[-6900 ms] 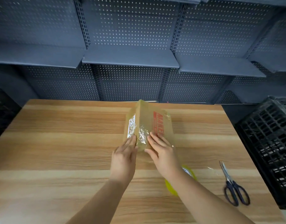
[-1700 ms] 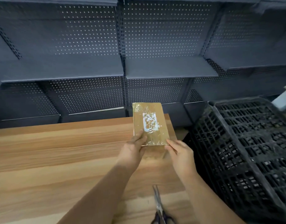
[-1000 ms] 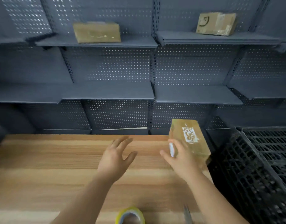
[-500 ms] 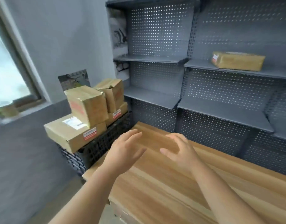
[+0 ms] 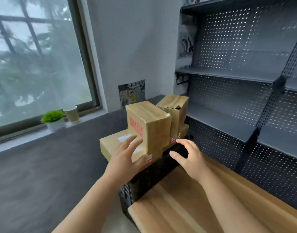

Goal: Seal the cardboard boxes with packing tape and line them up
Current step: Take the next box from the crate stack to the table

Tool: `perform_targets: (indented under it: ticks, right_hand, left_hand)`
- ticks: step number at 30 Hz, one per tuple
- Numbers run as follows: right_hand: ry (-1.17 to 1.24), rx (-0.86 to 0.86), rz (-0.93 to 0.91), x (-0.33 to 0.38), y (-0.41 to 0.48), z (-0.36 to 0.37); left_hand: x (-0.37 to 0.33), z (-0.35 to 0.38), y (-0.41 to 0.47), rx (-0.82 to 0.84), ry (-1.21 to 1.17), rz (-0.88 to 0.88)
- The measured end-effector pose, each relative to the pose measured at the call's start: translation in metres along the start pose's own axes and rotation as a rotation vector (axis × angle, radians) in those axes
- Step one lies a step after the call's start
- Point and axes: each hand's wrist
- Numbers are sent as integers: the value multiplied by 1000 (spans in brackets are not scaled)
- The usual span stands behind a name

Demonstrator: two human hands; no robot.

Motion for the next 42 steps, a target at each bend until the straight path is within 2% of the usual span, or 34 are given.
perform_targets:
  ticks: [8, 13, 16, 21, 26, 30, 37, 42]
  right_hand:
    - [109, -104, 102, -1, 111, -2]
    - [267, 16, 227, -8, 146, 4]
    - [388, 40, 271, -7, 151, 15]
    - [405, -141, 191, 19, 118, 30]
    - [362, -365, 190, 31, 41, 43]
    - [264, -597, 292, 19, -43, 34]
    - [128, -850, 550, -26, -211, -20]
    - [100, -929, 669, -70, -312, -59]
  left_hand:
    - [11, 9, 108, -24, 23, -26]
    - [9, 20, 143, 4, 32, -39]
    - [12, 20, 149, -45, 64, 10]
    - [22, 10, 122, -268, 47, 193]
    - [18, 0, 86, -337, -38, 435]
    - [-17, 30, 55, -126, -84, 527]
    - [-123, 128, -17, 296, -151, 680]
    - [-199, 199, -71, 516, -238, 752]
Point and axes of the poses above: each hand's wrist, its own y-axis towards the middle knuckle, its own z-axis out of the palm, x = y × z, and after that the axes turned 6 degrees about x, right-handed
